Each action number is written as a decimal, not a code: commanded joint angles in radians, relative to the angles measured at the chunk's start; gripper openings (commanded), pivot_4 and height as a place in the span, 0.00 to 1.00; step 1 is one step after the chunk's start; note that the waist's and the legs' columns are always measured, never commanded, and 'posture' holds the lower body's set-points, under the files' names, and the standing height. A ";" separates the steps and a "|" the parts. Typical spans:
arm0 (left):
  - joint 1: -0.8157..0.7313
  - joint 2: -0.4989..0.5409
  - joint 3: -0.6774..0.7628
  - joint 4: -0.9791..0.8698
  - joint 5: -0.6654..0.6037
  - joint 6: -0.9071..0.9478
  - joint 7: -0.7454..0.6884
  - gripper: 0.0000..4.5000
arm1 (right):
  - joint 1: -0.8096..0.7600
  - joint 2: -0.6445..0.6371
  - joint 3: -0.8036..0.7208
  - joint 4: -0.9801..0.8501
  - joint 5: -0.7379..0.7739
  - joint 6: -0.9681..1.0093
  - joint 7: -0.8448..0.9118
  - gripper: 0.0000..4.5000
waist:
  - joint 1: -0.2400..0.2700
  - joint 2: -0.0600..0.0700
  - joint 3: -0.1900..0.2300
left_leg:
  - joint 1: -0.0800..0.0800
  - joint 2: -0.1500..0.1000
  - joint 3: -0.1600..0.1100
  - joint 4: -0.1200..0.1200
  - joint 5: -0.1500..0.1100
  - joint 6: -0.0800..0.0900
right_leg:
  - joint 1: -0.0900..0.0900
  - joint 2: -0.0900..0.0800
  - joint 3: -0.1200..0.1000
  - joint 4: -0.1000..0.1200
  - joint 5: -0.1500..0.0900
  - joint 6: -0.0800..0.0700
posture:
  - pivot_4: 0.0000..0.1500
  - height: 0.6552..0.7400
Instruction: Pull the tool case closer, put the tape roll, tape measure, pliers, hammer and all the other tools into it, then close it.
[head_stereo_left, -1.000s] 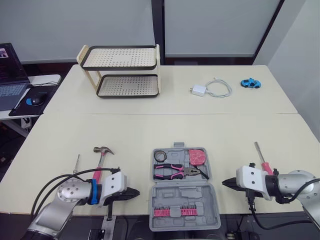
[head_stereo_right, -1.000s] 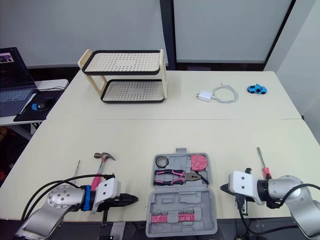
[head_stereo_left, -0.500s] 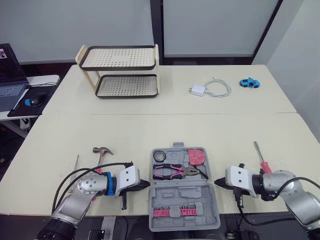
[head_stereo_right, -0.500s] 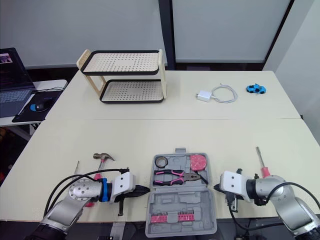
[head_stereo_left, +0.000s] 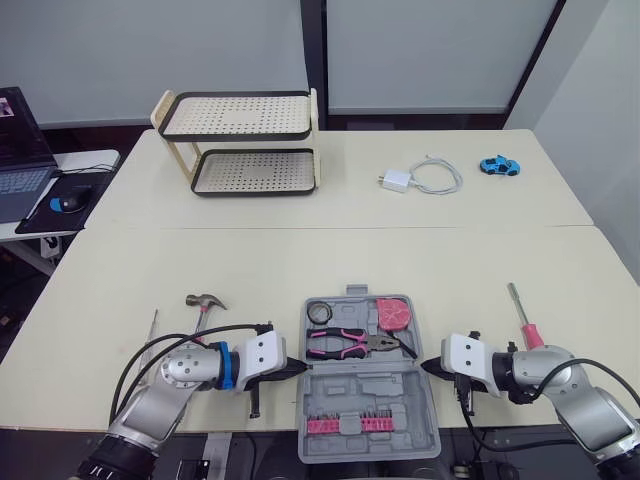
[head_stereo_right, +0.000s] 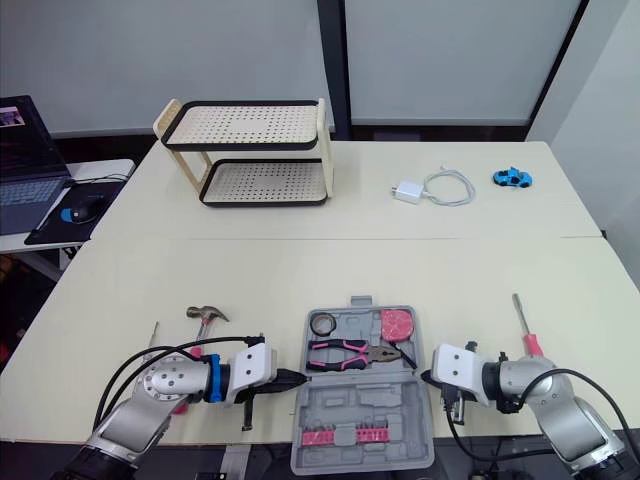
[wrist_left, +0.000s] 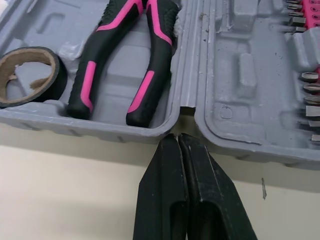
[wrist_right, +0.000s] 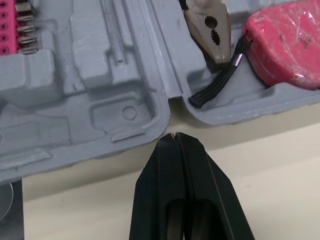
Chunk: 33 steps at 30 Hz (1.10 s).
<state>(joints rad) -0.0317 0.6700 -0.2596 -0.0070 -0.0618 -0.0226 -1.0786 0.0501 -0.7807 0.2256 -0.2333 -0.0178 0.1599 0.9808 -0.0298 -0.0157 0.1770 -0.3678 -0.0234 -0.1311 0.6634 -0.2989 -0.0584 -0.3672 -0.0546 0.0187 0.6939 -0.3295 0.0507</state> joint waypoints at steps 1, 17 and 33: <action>-0.014 -0.011 -0.014 -0.036 0.009 0.009 0.011 0.00 | -0.002 0.011 0.015 -0.035 -0.008 -0.001 -0.012 0.00 | 0.000 0.000 0.000 | 0.000 0.000 0.000 0.000 0.000 0.000 | 0.000 0.000 0.000 0.000 0.000 0.000 | 1.00 1.00; -0.069 -0.055 -0.032 -0.036 0.039 0.040 0.044 0.00 | -0.046 0.041 0.039 -0.045 -0.031 0.032 -0.028 0.00 | 0.000 0.000 0.000 | 0.000 0.000 0.000 0.000 0.000 0.000 | 0.000 0.000 0.000 0.000 0.000 0.000 | 1.00 1.00; -0.129 -0.096 -0.023 0.031 0.075 0.034 0.075 0.00 | -0.130 0.095 0.064 -0.041 -0.099 0.120 -0.078 0.00 | 0.000 0.000 0.000 | 0.000 -0.001 0.000 0.000 0.000 0.000 | -0.001 0.000 0.000 0.000 0.000 0.000 | 1.00 1.00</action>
<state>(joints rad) -0.1381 0.5953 -0.2714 0.0430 0.0186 0.0372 -1.0136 -0.0601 -0.7114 0.2677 -0.2312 -0.1383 0.2980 0.9032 -0.0298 -0.0156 0.1771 -0.3679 -0.0242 -0.1312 0.6635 -0.2987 -0.0587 -0.3679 -0.0545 0.0185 0.6944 -0.3295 0.0507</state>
